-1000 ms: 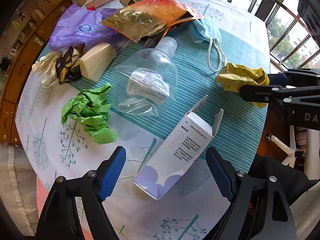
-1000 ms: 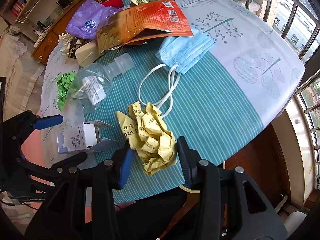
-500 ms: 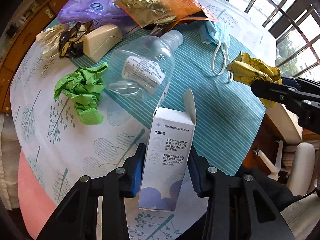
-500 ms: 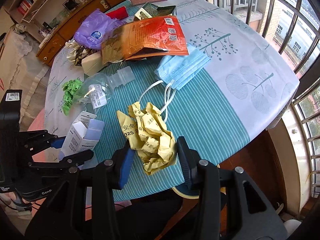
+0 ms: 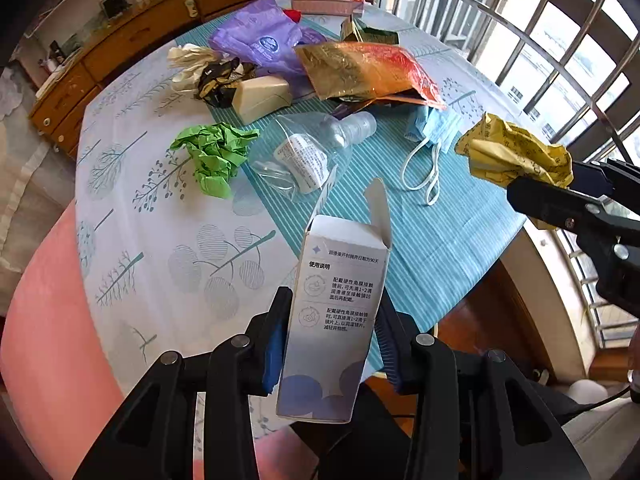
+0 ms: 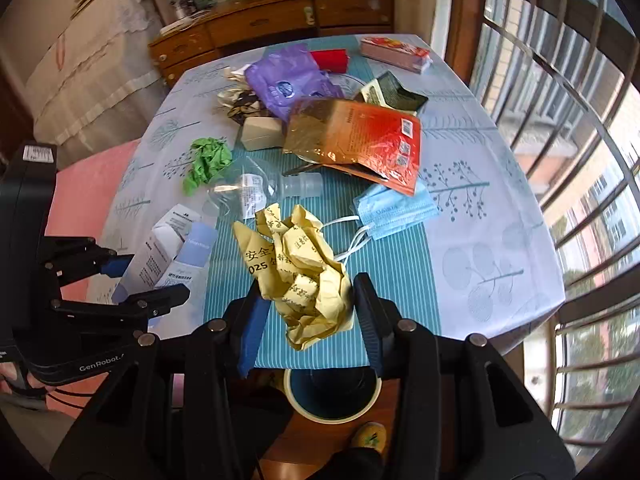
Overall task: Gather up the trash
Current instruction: 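Carry both items over the bin and open both grippers to drop them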
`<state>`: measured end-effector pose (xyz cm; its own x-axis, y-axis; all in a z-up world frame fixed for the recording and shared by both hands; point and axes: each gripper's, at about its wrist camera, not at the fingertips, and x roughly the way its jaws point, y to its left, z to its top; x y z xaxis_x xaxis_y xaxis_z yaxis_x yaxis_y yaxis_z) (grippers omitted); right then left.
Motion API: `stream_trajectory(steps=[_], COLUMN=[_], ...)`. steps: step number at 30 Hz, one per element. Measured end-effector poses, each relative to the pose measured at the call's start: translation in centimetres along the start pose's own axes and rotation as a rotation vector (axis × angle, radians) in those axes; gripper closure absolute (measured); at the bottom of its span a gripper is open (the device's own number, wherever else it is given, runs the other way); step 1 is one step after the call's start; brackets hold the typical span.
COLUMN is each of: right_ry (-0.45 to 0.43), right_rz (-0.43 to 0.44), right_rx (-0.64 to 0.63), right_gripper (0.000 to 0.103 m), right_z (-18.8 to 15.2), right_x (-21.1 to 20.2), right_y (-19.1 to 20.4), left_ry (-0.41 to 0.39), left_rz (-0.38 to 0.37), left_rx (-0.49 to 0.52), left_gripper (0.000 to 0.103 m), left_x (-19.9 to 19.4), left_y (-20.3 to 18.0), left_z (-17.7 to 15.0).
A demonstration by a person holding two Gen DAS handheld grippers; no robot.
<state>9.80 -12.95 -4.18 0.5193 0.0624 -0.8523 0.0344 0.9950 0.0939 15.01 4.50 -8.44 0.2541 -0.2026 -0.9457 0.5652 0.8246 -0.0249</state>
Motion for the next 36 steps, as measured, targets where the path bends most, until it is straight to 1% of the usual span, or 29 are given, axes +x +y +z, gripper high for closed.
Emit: stream_trajectory(steps=[5, 9, 11, 14, 19, 22, 26, 30, 33, 36], right_ry=[0.0, -0.011, 0.002, 0.054, 0.146, 0.207, 0.307, 0.383, 0.406, 0.422], right_rz=[0.049, 0.076, 0.092, 0.121, 0.174, 0.173, 0.16, 0.127, 0.086, 0.049], right_rx=[-0.23, -0.359, -0.405, -0.415, -0.354, -0.326, -0.228, -0.133, -0.08, -0.03], right_gripper=[0.064, 0.064, 0.064, 0.064, 0.064, 0.064, 0.064, 0.064, 0.064, 0.064], right_z=[-2.0, -4.7, -6.3, -8.6, -11.9, -14.7, -18.9, -23.3, -26.4, -29.1], right_x=[-2.2, -4.3, -4.8, -4.7, -3.5, -1.2, 3.2, 8.8, 13.7, 18.9], right_y=[0.4, -0.6, -1.3, -2.7, -4.2, -4.3, -4.7, -5.4, -5.7, -6.3], left_ry=[-0.079, -0.113, -0.127, -0.13, -0.061, -0.027, 0.033, 0.069, 0.101, 0.112], left_rz=[0.058, 0.082, 0.094, 0.118, 0.119, 0.124, 0.09, 0.078, 0.07, 0.074], left_rx=[-0.155, -0.28, -0.323, -0.372, -0.422, -0.421, -0.436, -0.427, -0.425, -0.413], left_gripper=[0.063, 0.063, 0.063, 0.063, 0.063, 0.063, 0.063, 0.063, 0.063, 0.063], left_x=[-2.2, -3.3, -3.4, -3.0, -0.9, 1.1, 5.4, 11.0, 15.9, 20.9], left_y=[-3.6, -6.8, -8.3, -10.3, -12.3, -13.2, -13.8, -13.9, -13.7, -13.3], left_z=[-1.6, -4.0, -5.3, -7.3, -10.5, -12.3, -15.0, -17.6, -19.3, -20.5])
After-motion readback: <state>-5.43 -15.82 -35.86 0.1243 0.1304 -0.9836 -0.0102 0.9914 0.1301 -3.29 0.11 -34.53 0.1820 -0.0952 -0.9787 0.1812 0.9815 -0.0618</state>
